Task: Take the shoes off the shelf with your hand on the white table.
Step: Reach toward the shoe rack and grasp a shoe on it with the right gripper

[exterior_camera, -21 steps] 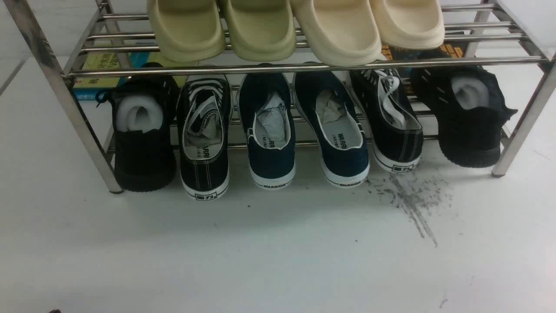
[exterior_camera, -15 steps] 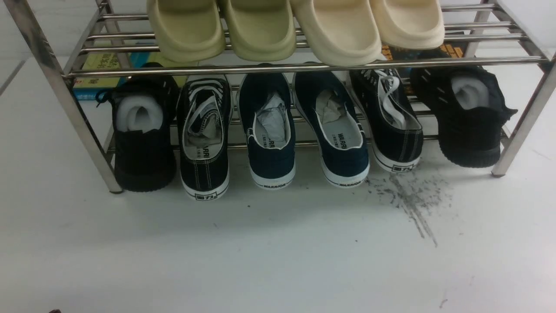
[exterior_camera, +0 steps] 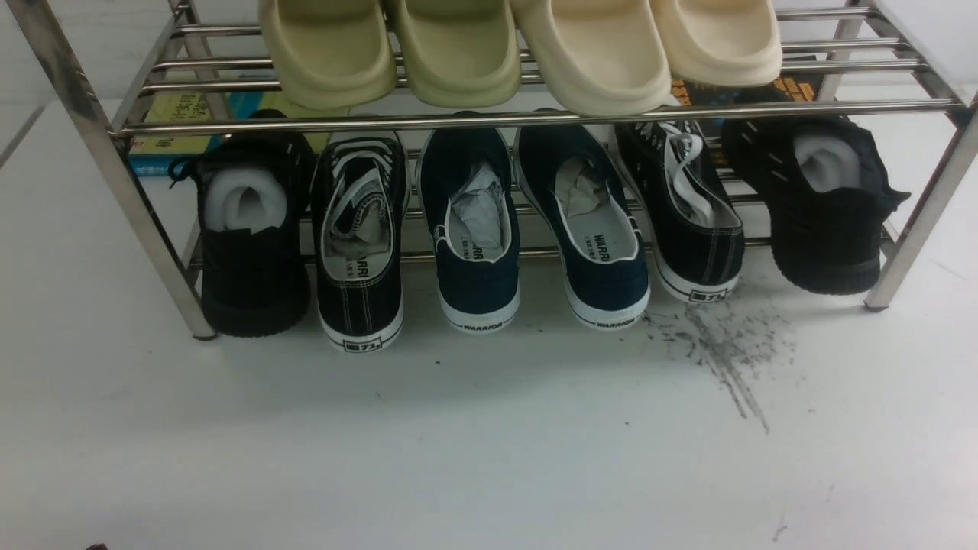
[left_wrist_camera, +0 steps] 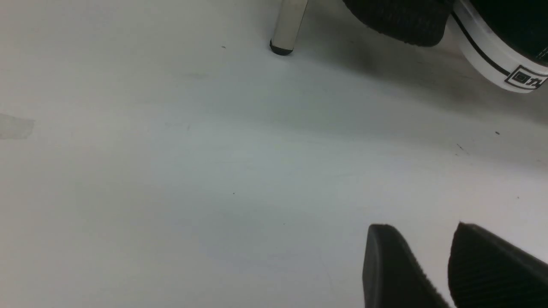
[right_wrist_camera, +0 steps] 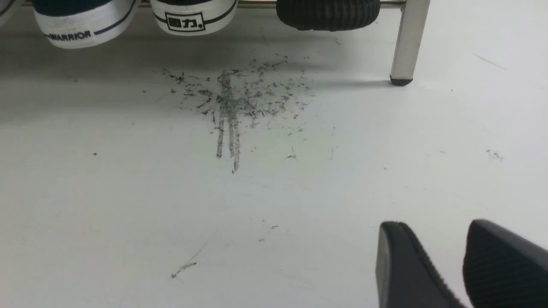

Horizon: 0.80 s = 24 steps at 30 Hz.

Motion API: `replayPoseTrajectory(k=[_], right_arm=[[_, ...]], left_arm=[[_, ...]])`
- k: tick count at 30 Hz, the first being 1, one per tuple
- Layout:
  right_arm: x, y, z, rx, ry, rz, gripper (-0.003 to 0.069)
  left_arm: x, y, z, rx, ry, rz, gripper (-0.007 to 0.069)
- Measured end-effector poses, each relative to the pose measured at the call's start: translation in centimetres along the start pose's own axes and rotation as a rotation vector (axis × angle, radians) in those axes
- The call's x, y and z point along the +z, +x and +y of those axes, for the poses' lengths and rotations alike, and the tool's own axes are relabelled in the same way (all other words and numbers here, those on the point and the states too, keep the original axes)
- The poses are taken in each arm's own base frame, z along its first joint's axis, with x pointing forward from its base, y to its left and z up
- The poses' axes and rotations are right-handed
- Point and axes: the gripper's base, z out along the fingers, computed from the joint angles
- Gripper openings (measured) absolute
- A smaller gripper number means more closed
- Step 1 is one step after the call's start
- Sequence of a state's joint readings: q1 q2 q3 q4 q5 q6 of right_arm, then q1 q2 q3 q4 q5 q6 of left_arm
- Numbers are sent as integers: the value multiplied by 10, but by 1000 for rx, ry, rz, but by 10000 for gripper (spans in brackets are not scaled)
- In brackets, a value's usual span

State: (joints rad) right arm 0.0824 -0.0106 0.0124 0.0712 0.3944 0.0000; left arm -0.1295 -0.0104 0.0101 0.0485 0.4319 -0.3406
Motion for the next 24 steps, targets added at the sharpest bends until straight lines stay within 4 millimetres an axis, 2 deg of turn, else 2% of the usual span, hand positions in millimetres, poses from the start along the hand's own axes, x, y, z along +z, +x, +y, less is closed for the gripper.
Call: replayPoseTrajectory(k=[24], right_arm=[[0,0,0,6,3,0,239]], left_arm=[[0,0,0,0,0,0,239]])
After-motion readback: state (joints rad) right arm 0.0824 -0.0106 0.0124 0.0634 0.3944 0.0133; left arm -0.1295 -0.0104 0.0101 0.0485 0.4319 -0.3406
